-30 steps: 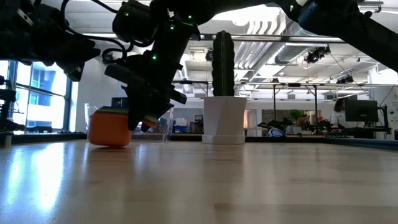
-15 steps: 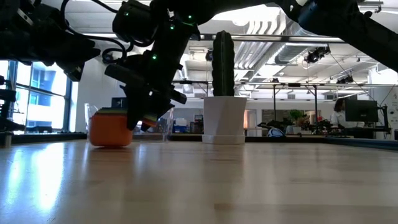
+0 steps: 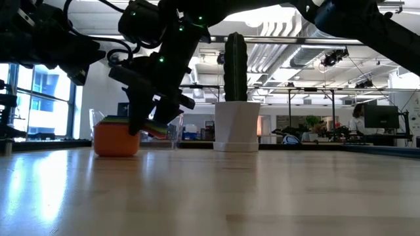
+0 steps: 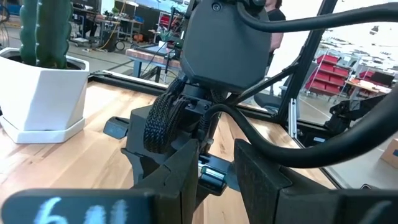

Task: Nest measuring cups in basket
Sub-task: Put the stacked measuring cups into the bin

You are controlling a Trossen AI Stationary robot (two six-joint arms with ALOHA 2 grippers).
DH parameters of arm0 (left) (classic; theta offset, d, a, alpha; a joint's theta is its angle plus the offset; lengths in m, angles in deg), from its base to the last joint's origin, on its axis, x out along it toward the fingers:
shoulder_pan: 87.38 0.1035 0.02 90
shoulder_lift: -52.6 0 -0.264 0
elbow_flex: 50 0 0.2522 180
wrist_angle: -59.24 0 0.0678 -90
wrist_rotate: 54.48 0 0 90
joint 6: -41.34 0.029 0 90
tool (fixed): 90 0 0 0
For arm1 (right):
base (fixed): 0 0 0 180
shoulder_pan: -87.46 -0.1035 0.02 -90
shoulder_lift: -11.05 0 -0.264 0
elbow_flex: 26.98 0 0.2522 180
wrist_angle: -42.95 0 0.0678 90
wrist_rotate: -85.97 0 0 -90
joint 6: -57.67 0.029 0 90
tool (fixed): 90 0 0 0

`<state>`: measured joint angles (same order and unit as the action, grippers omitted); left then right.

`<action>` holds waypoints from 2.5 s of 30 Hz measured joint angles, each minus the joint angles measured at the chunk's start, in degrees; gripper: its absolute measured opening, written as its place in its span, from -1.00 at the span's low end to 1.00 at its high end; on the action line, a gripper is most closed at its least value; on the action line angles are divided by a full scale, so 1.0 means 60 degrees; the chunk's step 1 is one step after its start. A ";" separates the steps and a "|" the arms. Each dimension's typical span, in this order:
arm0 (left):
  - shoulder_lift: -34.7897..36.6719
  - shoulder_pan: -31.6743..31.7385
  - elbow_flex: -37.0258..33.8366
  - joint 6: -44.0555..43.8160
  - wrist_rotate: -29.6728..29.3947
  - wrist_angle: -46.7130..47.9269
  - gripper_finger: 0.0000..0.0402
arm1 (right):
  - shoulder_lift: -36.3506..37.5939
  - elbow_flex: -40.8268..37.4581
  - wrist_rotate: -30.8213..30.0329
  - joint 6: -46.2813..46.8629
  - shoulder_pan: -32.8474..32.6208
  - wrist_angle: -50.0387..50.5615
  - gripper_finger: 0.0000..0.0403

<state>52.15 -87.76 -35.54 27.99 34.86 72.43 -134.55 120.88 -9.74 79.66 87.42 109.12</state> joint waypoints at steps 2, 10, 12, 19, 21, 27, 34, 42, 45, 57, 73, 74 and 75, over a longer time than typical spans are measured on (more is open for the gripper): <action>0.0000 -0.0003 0.0000 -0.0003 0.0000 0.0003 -0.53 | 0.0000 0.0000 0.0205 0.0007 0.0005 -0.0032 0.13; 0.0000 -0.0002 0.0001 -0.0003 0.0000 0.0001 -0.53 | 0.0196 0.0015 0.0271 0.0009 0.0005 -0.0098 0.13; 0.0000 -0.0002 0.0001 -0.0003 -0.0002 -0.0001 -0.53 | 0.0316 0.0016 0.0114 -0.0004 0.0005 -0.0066 0.13; 0.0000 -0.0004 0.0001 -0.0003 0.0000 0.0016 -0.53 | 0.0829 0.0018 -0.0052 -0.0206 0.0009 0.0462 0.13; 0.0000 -0.0003 0.0001 0.0001 0.0000 0.0011 -0.53 | 0.1018 0.0018 -0.0091 -0.0210 0.0009 0.0548 0.13; 0.0000 -0.0001 0.0001 -0.0003 0.0000 0.0016 -0.53 | 0.1686 0.0015 -0.0733 -0.0480 0.0015 0.0791 0.13; 0.0000 -0.0002 0.0001 -0.0003 0.0000 0.0015 -0.53 | 0.2542 0.0015 -0.1289 -0.1220 0.0027 0.1027 0.19; -0.0004 -0.0002 0.0001 -0.0001 0.0000 0.0011 -0.53 | 0.3472 0.0007 -0.1364 -0.2014 0.0347 0.2507 0.38; -0.0004 -0.0003 0.0001 0.0001 0.0000 0.0011 -0.53 | 0.3853 0.0007 -0.1800 -0.2216 0.0410 0.3009 0.42; 0.0000 -0.0004 0.0001 -0.0002 0.0000 0.0021 -0.53 | 0.6764 -0.2823 -0.3281 -0.2432 0.0253 0.2268 0.42; 0.0000 -0.0002 0.0001 0.0001 -0.0001 0.0020 -0.53 | 1.4732 -1.3184 -0.3054 -0.1314 0.0253 -0.3412 0.42; 0.0000 -0.0002 0.0001 0.0001 -0.0002 0.0019 -0.53 | 1.5162 -1.3658 -0.3051 -0.1310 0.0253 -0.3588 0.42; 0.0000 -0.0004 0.0001 0.0001 -0.0001 0.0021 -0.53 | 1.5597 -1.4142 -0.3045 -0.1264 0.0253 -0.3804 0.42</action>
<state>52.15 -87.79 -35.53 28.00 34.85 72.56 -40.97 36.03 -28.01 72.07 88.94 86.30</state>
